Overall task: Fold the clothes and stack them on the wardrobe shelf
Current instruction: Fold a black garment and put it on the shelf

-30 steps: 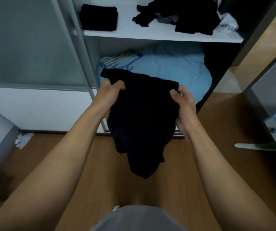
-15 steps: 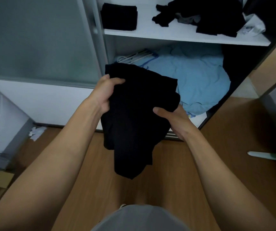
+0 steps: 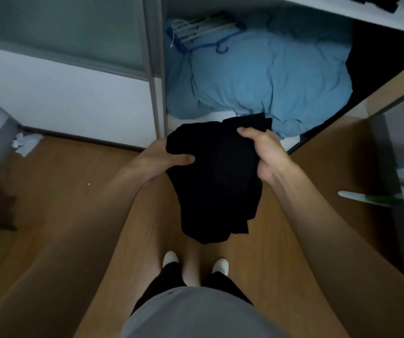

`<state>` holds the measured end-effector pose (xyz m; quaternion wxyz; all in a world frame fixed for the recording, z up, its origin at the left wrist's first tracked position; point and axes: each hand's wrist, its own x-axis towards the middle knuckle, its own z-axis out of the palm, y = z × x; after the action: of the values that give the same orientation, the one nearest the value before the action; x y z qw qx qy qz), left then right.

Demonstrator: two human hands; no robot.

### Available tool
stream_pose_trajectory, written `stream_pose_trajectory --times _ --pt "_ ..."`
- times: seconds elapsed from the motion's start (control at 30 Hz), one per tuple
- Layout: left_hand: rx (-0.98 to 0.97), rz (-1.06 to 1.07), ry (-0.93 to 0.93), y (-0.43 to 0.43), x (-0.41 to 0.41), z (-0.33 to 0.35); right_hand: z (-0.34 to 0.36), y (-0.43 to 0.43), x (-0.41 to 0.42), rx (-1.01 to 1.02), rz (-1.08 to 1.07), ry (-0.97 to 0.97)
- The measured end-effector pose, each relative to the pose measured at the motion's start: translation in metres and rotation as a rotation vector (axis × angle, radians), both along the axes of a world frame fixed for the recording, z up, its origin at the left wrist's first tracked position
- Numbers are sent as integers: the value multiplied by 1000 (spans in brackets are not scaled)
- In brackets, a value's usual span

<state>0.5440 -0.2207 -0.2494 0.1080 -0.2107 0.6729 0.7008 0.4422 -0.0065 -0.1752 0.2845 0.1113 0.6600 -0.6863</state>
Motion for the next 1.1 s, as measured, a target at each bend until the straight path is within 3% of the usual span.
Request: stream_pose_trajectory --times 0.1,0.27,0.37,0.47,0.63,0.77,0.9,1.0,1.1 --pt "-141 81 66 3 -6 -9 -11 2 -10 176 26 -83" --pt "-4 230 170 6 -18 -1 -22 13 -11 333 101 91" --pt "-6 219 219 0 -30 14 -18 15 0 341 414 215" --pt "-39 183 271 -8 -46 35 -9 4 2 571 633 294" --pt "-314 20 436 -21 -75 73 10 -2 -29 820 494 562" --pt "-465 0 563 -30 -112 111 40 0 -71 710 280 763" --pt "-584 65 710 -35 -162 150 78 -4 -129 420 132 844" --pt "-779 265 695 -44 -208 175 106 -11 -184 259 78 820" --pt "-886 538 582 -53 -249 193 132 -28 -252 237 34 882"
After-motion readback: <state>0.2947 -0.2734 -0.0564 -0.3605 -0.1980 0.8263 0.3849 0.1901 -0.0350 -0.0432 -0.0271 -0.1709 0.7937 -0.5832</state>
